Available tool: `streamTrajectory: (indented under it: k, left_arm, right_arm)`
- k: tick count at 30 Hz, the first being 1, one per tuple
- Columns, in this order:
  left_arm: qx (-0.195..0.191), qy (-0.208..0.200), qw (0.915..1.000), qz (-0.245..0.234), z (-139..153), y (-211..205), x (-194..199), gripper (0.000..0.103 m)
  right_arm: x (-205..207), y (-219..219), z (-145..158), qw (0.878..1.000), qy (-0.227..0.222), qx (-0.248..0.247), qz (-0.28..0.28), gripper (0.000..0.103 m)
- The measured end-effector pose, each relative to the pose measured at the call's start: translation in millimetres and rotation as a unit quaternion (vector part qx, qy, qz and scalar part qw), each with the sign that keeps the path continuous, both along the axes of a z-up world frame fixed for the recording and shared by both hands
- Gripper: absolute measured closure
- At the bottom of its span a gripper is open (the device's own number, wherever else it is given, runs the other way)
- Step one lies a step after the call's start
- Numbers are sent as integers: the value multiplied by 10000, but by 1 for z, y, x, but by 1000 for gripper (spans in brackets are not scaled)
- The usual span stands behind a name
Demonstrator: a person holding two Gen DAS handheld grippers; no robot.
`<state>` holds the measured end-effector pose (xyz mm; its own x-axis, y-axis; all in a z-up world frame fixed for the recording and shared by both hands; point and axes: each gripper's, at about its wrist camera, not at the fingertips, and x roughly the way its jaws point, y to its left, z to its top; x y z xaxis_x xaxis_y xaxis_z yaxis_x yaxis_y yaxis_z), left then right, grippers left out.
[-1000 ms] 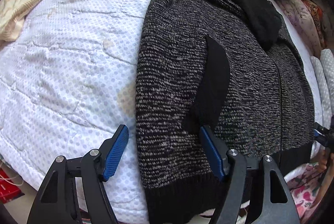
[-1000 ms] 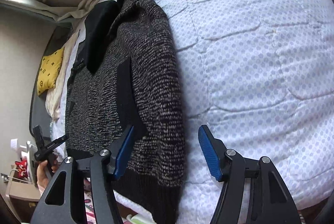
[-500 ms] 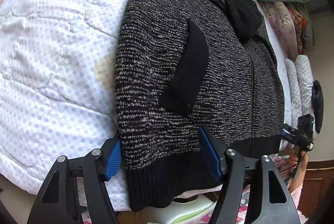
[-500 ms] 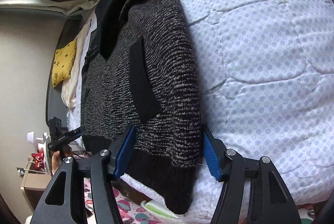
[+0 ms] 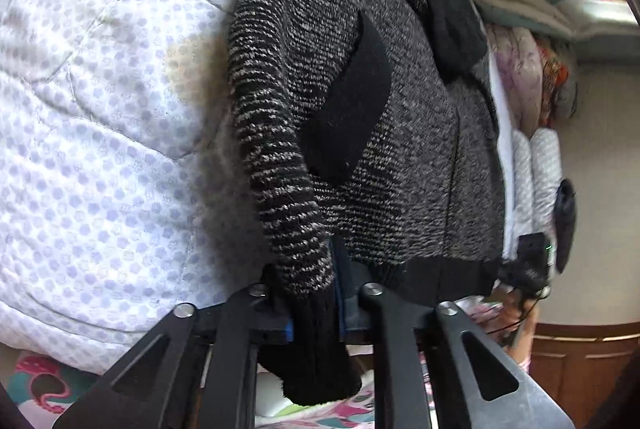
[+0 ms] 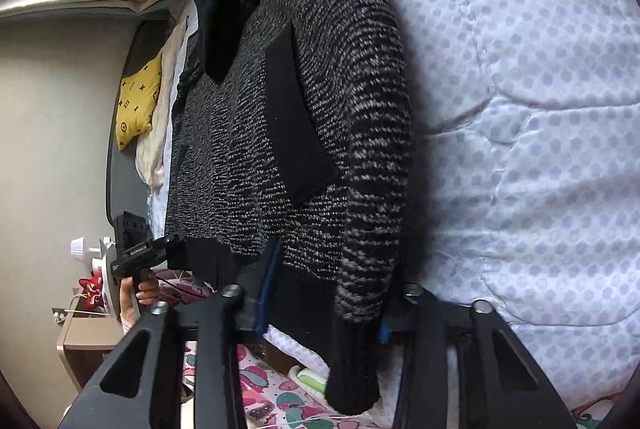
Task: Fold large clothes
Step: 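Close both grippers on the ribbed hem and lift it, then carry the hem with both grippers over onto the hood, then release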
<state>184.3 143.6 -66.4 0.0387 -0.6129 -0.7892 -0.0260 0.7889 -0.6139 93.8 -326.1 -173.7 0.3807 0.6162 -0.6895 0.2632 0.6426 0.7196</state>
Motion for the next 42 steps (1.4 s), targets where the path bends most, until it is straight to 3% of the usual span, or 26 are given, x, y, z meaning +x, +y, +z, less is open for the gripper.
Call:
streamTrajectory:
  k: [1,3,7,11,16,25,33,42]
  left_arm:
    - [-56,-42,10000,3,2,1,0,89]
    - [-199,-206,9996,-17,11,1,0,89]
    - [-795,-463,9955,231,26,7,2,90]
    - [-1517,-767,9842,491,43,12,12,90]
    - [-1814,-1198,9742,611,74,6,41,90]
    - [-1867,-1751,9644,667,122,-16,112,90]
    - [-1759,-2296,9526,942,158,-30,181,90]
    - [-1685,-2288,9511,1212,141,-41,244,90]
  right_arm:
    - [1,2,-3,9999,33,130,31,91]
    - [2,3,-7,9994,56,330,88,95]
    - [4,4,6,9974,-401,592,20,97]
    - [9,2,28,9911,-1048,815,-67,97]
    - [23,-3,57,9792,-1737,1011,-268,97]
    - [76,-27,118,9628,-2493,829,-637,98]
    - [138,-55,139,9464,-2909,934,-1047,98]
    - [203,-85,136,9442,-2852,848,-1412,98]
